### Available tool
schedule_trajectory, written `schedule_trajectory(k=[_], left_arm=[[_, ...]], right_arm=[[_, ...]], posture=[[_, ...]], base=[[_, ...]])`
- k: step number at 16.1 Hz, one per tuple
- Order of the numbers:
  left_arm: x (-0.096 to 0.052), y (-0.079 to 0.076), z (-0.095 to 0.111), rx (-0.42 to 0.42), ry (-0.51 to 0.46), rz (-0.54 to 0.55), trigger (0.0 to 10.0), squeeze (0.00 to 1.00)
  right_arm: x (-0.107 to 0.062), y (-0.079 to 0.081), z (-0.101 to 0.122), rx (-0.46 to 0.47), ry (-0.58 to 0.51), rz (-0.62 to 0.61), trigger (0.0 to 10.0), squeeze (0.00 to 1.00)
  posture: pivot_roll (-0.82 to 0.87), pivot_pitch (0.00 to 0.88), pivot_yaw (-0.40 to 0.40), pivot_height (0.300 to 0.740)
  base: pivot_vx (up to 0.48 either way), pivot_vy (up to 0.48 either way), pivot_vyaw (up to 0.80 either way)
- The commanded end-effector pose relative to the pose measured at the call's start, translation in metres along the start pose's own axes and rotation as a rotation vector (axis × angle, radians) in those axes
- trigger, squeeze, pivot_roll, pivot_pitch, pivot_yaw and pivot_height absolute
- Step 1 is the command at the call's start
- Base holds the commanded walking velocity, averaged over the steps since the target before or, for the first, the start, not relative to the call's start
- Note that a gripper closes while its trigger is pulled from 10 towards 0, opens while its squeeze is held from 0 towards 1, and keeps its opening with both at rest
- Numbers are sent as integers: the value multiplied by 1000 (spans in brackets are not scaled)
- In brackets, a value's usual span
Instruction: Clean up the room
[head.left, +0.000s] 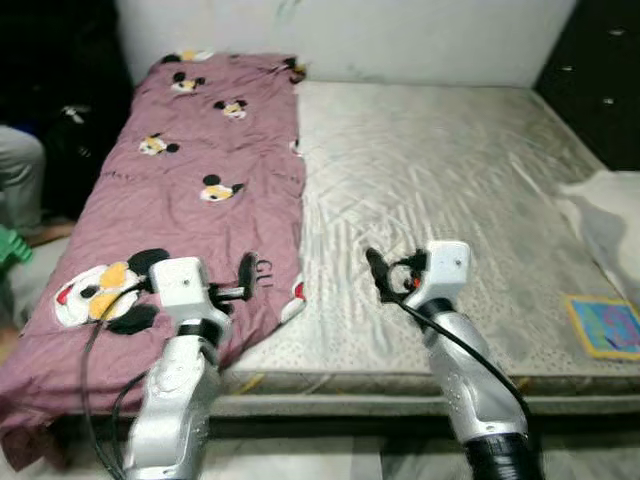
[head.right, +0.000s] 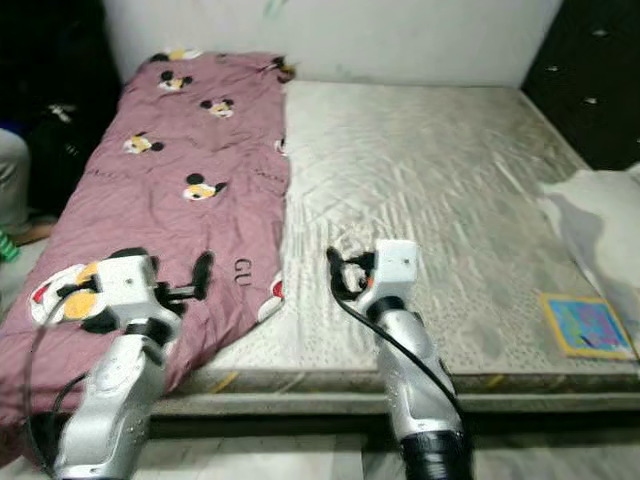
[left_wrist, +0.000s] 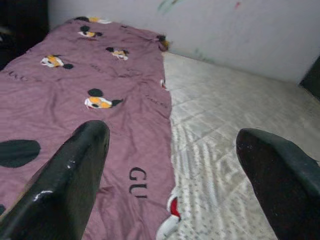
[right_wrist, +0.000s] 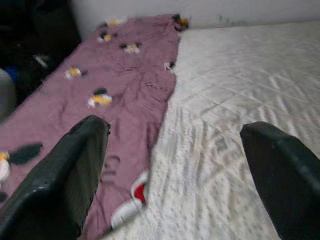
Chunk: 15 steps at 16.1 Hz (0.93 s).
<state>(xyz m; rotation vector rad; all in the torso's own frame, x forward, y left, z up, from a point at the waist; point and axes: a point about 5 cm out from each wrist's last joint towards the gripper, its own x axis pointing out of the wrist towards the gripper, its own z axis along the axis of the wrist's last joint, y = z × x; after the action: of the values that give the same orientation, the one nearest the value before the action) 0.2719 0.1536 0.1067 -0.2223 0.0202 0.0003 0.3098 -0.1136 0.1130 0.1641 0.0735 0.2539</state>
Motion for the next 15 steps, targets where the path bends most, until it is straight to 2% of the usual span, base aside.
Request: schedule_trajectory(k=[1,4,8,15], left_arm=[[3,-16,5,-22,-23,-50,10000,0],[3,-17,2,-26,-9,-43,10000,0],[4,-19,0,-36,7,-20,10000,0],[4,-17,0,-39,11,-10,10000,0]], right_arm=[[-6,-17,0,-16,7,-59,10000,0],[-5,-17,-1,-17,7,-59,10000,0],[-6,-17,-2,-18,9,-59,10000,0],[-4,-15,-2,-24,12,-49,10000,0]], posture=[[-22,34,-27,740],[-21,32,-26,740],[-17,31,-27,740],[-11,23,-33,740]], base=[[405,0,0],[336,0,0],[0,0,0],[0,456,0]])
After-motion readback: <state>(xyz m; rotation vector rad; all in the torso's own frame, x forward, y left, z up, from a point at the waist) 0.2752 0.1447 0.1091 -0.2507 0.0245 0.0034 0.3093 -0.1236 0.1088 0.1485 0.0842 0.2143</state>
